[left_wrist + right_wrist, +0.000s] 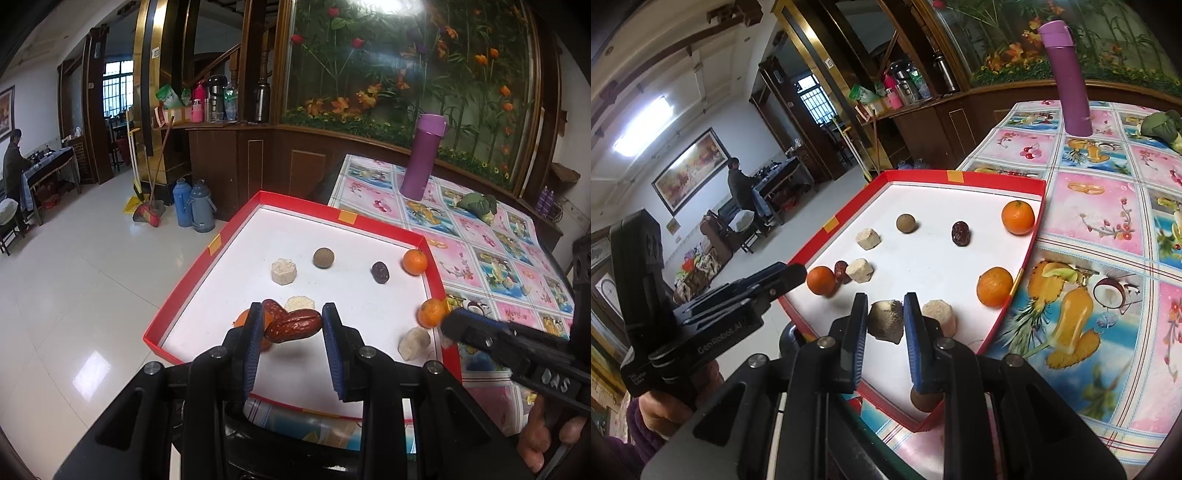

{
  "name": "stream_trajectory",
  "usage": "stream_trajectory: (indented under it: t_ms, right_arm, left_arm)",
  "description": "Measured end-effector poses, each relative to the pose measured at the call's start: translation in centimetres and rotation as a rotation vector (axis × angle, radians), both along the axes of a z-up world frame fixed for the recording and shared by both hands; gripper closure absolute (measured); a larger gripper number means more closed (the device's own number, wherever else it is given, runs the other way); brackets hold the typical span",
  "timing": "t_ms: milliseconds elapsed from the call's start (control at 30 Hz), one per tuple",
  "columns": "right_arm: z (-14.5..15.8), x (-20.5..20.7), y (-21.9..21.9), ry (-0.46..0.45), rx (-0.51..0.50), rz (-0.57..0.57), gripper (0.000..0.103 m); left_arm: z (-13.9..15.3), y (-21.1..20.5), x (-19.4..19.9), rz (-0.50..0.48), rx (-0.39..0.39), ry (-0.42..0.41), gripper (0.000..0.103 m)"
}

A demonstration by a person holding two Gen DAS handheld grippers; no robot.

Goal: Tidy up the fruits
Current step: 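Carry the brown fruit and the date over the red-rimmed tray with both tools, then open the right tool to drop the brown fruit while the left tool holds the date, then open the left tool to drop the dark red date into the tray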

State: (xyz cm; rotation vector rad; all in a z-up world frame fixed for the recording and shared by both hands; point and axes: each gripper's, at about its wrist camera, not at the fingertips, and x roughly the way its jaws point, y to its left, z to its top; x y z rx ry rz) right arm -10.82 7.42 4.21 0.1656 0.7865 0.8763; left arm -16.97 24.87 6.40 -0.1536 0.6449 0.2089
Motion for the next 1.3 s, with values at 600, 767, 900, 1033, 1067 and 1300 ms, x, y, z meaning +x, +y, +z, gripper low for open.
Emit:
stream_trajectory:
  t_ms: [600, 767, 900, 1033, 1067, 1300]
  right_arm:
    - [-1.7, 5.9, 3.3, 0.090, -0.023, -0.018, 0.081]
    - [-2.1, 6.6, 3.8, 0.097, -0.024, -0.018, 0.081]
    - [-2.6, 7.5, 3.1, 0.129, -0.002, -0.032, 0.081]
    - [-2.7, 7.9, 2.1, 0.147, 0.022, -0.059, 0.081]
    - [-2.7, 8.0, 1.9, 0.151, 0.029, -0.064, 0.081]
    - [-2.5, 7.7, 0.8, 0.154, 0.053, -0.070, 0.081]
  left_arm:
    - [-2.2, -1.0, 2.2, -0.045, -0.017, 0.086, 0.072]
    - [-2.2, -1.2, 2.4, -0.053, -0.011, 0.092, 0.072]
    - [-2.4, -1.4, 3.2, -0.061, -0.005, 0.105, 0.072]
    - [-3.0, -2.0, 4.1, -0.072, 0.012, 0.140, 0.072]
    - [-3.2, -2.3, 4.3, -0.071, 0.024, 0.149, 0.072]
    - [-4.1, -2.5, 4.7, -0.048, 0.041, 0.188, 0.071]
